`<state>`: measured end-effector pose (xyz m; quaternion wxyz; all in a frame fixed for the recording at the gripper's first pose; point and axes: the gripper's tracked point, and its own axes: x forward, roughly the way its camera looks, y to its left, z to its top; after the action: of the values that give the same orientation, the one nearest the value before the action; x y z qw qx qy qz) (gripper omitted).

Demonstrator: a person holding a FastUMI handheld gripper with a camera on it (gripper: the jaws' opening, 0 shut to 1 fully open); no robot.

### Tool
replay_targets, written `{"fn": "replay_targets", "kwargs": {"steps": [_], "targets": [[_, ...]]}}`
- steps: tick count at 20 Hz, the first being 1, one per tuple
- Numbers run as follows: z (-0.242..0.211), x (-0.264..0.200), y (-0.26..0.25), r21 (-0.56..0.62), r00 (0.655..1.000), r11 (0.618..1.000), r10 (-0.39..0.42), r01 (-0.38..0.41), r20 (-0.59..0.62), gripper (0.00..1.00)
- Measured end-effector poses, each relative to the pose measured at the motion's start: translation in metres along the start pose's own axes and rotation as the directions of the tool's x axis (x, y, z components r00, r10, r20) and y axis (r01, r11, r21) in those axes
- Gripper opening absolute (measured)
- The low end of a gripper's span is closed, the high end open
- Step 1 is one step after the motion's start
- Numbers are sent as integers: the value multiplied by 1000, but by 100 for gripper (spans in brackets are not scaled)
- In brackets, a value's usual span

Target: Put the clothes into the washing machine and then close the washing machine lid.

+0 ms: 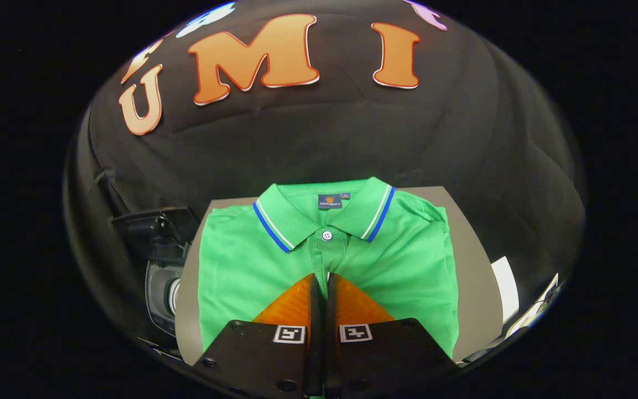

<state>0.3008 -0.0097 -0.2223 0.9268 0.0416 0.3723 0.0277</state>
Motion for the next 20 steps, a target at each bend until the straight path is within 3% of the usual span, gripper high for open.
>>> {"fn": "replay_targets", "kwargs": {"steps": [10, 20], "targets": [[29, -34, -2, 48, 970, 991, 115, -128, 215, 9], [63, -84, 16, 12, 898, 977, 191, -213, 397, 9]]}}
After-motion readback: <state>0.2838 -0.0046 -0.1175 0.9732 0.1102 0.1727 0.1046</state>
